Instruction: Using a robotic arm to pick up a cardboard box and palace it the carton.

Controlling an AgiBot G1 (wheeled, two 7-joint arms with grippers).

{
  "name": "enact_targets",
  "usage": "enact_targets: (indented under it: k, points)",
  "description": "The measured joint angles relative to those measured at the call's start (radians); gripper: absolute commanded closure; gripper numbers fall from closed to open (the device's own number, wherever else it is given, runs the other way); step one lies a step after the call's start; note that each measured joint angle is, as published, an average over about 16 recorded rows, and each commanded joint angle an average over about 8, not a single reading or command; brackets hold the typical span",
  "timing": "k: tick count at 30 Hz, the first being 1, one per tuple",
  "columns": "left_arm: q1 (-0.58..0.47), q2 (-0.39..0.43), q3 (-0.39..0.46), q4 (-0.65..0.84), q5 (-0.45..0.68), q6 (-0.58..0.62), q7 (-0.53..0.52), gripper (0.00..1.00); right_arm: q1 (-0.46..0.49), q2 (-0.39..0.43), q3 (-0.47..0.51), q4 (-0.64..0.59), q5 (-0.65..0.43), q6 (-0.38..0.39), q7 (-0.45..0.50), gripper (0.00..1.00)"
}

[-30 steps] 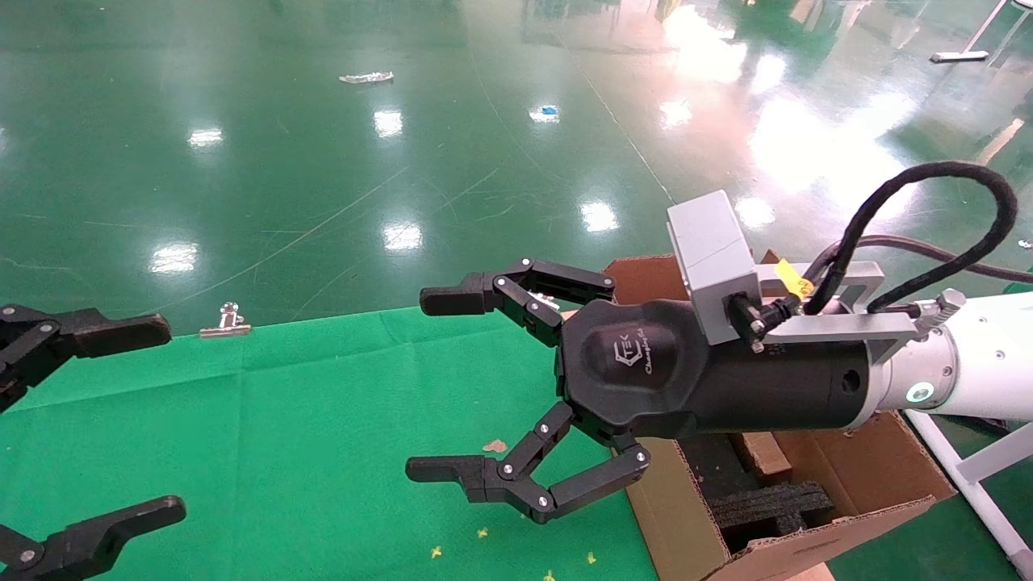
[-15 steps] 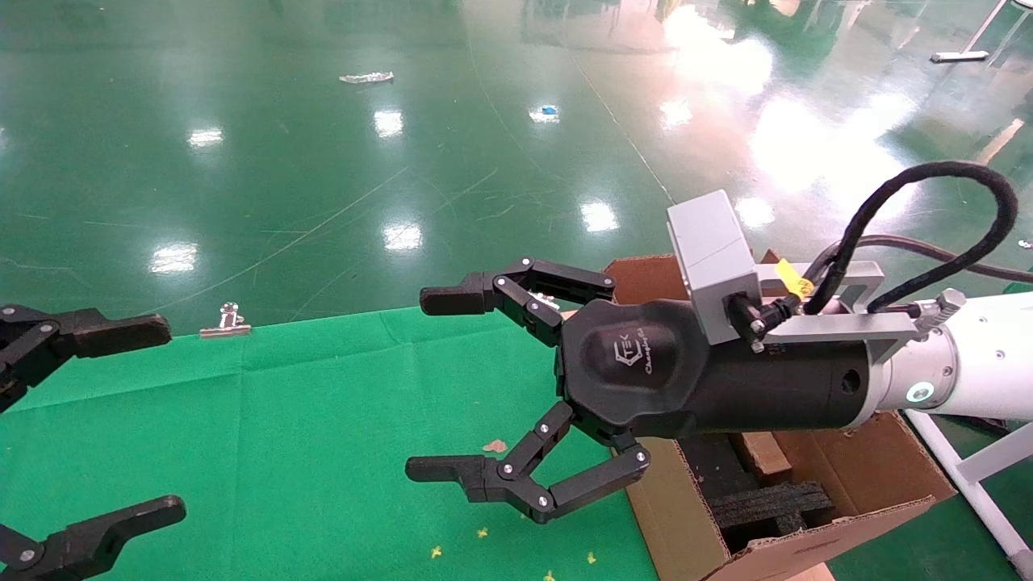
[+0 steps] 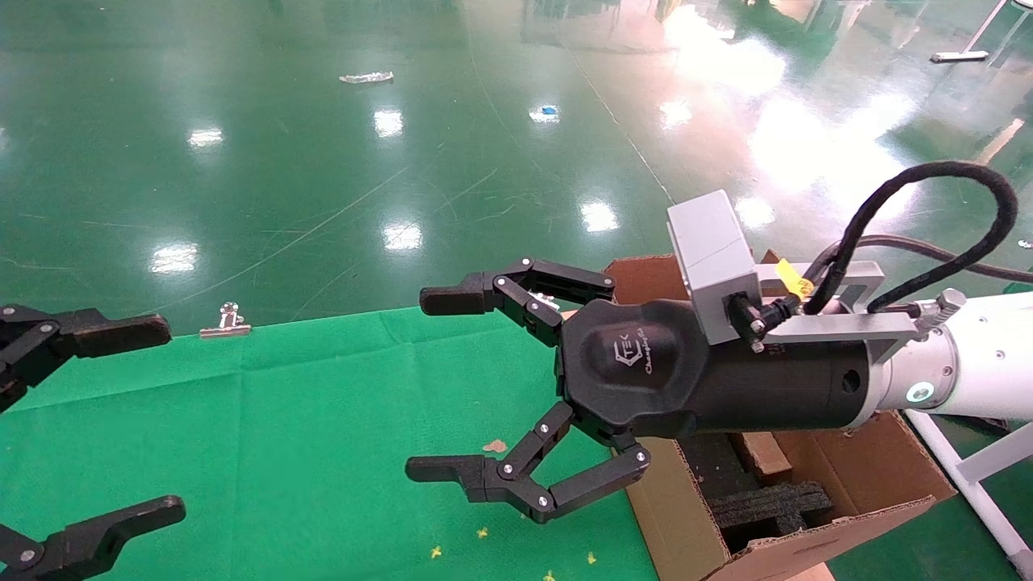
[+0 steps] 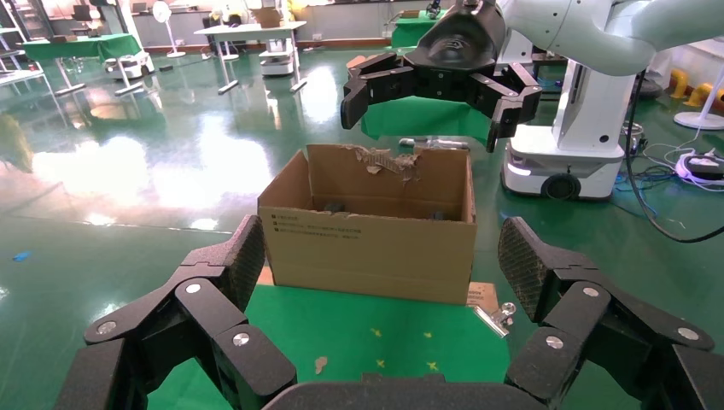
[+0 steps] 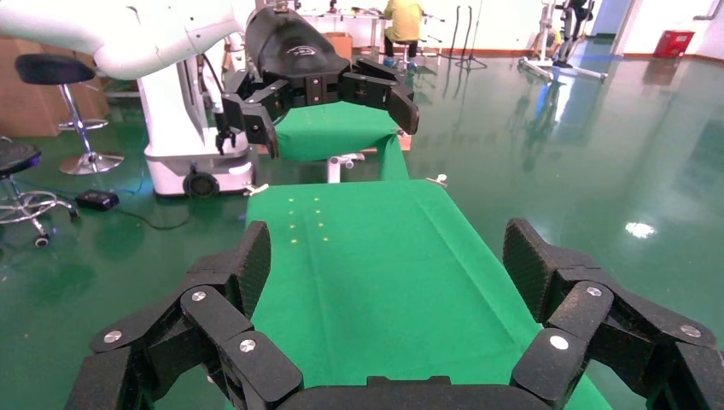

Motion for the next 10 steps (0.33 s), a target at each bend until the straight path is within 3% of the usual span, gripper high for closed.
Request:
enact_targets:
  k: [10]
  points:
    - [0.0,0.0,0.0,0.0,0.0,0.0,0.0,0.0,0.0,0.0,0.0,0.0,0.0,0.0,0.0,0.0]
